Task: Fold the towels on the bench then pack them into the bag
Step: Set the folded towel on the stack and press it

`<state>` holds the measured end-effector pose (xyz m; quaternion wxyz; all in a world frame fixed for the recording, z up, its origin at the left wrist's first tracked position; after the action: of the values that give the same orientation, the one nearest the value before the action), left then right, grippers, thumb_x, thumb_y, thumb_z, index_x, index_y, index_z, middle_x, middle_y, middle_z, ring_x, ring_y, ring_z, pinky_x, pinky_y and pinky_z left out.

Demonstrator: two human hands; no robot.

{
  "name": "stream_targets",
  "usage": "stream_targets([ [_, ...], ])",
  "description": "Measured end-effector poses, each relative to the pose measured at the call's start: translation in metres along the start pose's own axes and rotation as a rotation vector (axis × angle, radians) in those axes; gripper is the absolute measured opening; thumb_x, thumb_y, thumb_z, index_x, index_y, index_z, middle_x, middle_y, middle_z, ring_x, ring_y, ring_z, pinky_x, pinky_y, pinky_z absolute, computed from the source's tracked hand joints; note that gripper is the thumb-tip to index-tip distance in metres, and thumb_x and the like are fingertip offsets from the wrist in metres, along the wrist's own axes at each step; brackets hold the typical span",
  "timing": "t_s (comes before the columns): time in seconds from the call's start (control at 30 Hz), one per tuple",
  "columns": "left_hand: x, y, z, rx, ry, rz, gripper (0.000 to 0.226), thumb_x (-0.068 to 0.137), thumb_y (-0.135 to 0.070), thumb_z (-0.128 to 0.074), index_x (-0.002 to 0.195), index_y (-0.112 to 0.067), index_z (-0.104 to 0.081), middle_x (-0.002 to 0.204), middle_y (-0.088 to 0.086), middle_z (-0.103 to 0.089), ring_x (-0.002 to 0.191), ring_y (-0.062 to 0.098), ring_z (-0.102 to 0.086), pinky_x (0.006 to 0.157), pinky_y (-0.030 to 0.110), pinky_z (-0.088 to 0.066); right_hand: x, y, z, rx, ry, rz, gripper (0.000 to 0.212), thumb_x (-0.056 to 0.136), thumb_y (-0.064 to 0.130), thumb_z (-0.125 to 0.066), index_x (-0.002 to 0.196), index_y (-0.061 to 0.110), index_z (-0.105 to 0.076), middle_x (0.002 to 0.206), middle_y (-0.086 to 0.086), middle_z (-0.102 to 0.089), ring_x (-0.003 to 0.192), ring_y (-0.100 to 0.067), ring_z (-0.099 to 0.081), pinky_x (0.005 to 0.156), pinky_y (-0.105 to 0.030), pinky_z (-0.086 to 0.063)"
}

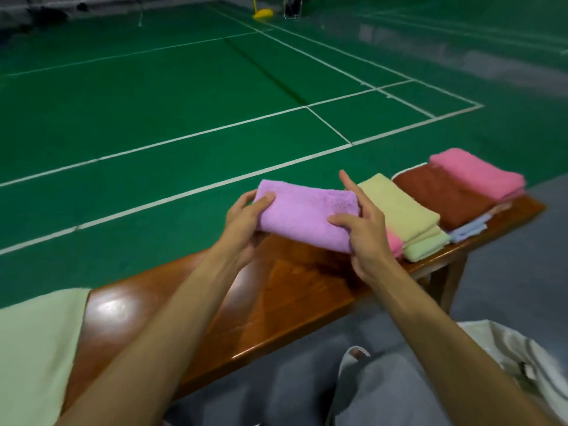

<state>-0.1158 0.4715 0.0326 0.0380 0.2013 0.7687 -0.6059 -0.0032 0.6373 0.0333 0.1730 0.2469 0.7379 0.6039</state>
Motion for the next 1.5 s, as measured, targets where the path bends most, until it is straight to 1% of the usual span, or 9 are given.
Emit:
stream_targets([
  [0.17,0.053,0.009,-0.121,0.098,0.168,-0.002,0.031,0.093,-0.011,-0.072,0.123,-0.011,-0.067,0.091,0.001,-0.073,0.066,0.009,-0.067,0.051,0.021,-0.053,0.049,0.018,0.089,0.057,-0.239,0.075,0.079,0.06,-0.004,-0.063,0.126,0.04,-0.068,0.142,0.002,-0.062,0.13,-0.022,-0.059,0.109,-0.05,-0.049],
  [0.4,0.116,0.031,-0.268,0.109,0.25,0.067,0.046,0.082,-0.013,-0.085,0.123,-0.006,-0.067,0.117,0.013,-0.073,0.085,0.02,-0.069,0.059,0.027,-0.059,0.118,0.036,0.192,0.091,-0.439,0.124,0.063,0.073,-0.005,-0.066,0.132,0.015,-0.065,0.136,-0.005,-0.065,0.122,-0.021,-0.064,0.098,-0.037,-0.057],
  [0.6,0.15,0.045,-0.374,0.099,0.331,0.091,0.026,0.086,-0.012,-0.082,0.106,-0.004,-0.068,0.092,0.008,-0.069,0.074,0.017,-0.064,0.053,0.026,-0.059,0.166,0.05,0.261,0.049,-0.676,0.19,0.007,0.079,0.013,-0.079,0.077,0.019,-0.076,0.082,0.0,-0.069,0.078,-0.015,-0.062,0.074,-0.04,-0.056],
  [0.8,0.191,0.087,-0.427,0.37,0.309,-0.136,0.022,0.077,-0.026,-0.09,0.084,-0.018,-0.071,0.087,0.002,-0.072,0.076,0.014,-0.064,0.06,0.024,-0.053,0.192,0.028,0.317,-0.34,-0.968,0.04,0.025,0.07,0.042,-0.074,0.082,0.021,-0.067,0.08,0.006,-0.067,0.075,-0.018,-0.065,0.079,-0.038,-0.058],
  [1.03,0.196,0.105,-0.433,0.799,0.206,-0.481,0.037,0.077,-0.051,-0.084,0.102,-0.025,-0.077,0.104,-0.002,-0.075,0.102,0.019,-0.067,0.091,0.029,-0.052,0.185,0.037,0.317,-1.148,-0.764,0.041,0.063,0.085,0.032,-0.058,0.147,0.025,-0.05,0.139,-0.017,-0.052,0.129,-0.039,-0.044,0.105,-0.047,-0.039],
  [1.1,0.179,0.099,-0.436,0.962,0.216,-0.725,0.038,0.089,-0.053,-0.07,0.12,-0.031,-0.073,0.121,-0.002,-0.072,0.118,0.021,-0.061,0.1,0.033,-0.047,0.195,0.045,0.312,-1.348,-0.589,0.148,0.062,0.086,0.028,-0.051,0.148,0.023,-0.05,0.15,-0.018,-0.045,0.136,-0.043,-0.038,0.11,-0.052,-0.035],
  [1.2,0.159,0.112,-0.445,1.313,0.565,-1.027,0.041,0.106,-0.051,-0.041,0.136,-0.036,-0.065,0.154,0.002,-0.052,0.147,0.027,-0.038,0.118,0.042,-0.031,0.215,0.033,0.312,-1.527,-0.234,0.059,0.055,0.095,0.039,-0.029,0.135,0.016,-0.058,0.144,-0.021,-0.052,0.131,-0.046,-0.047,0.107,-0.055,-0.041],
  [1.37,0.17,0.133,-0.439,1.575,0.736,-0.852,0.052,0.109,-0.055,-0.019,0.158,-0.043,-0.032,0.171,-0.002,-0.016,0.159,0.027,-0.006,0.125,0.06,-0.003,0.224,0.01,0.333,-1.489,-0.106,-0.163,0.082,0.085,0.064,-0.003,0.158,0.035,-0.025,0.154,-0.013,-0.047,0.136,-0.041,-0.048,0.112,-0.057,-0.039],
  [1.5,0.147,0.105,-0.432,1.634,0.742,-0.853,0.055,0.108,-0.055,-0.016,0.162,-0.041,-0.019,0.173,0.001,-0.004,0.159,0.029,0.004,0.123,0.062,0.008,0.213,0.028,0.325,-1.546,-0.136,-0.2,0.069,0.099,0.069,-0.009,0.161,0.04,-0.014,0.169,-0.01,-0.017,0.154,-0.041,-0.013,0.12,-0.069,-0.01],
])
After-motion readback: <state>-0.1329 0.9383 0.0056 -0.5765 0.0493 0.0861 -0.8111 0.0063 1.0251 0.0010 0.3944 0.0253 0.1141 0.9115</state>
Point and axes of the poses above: each hand's wrist, its own x-axis towards the middle knuckle, its own z-axis out of the back of the hand, y = z × x, the point moved 2 cm from there along x, towards the middle knuckle
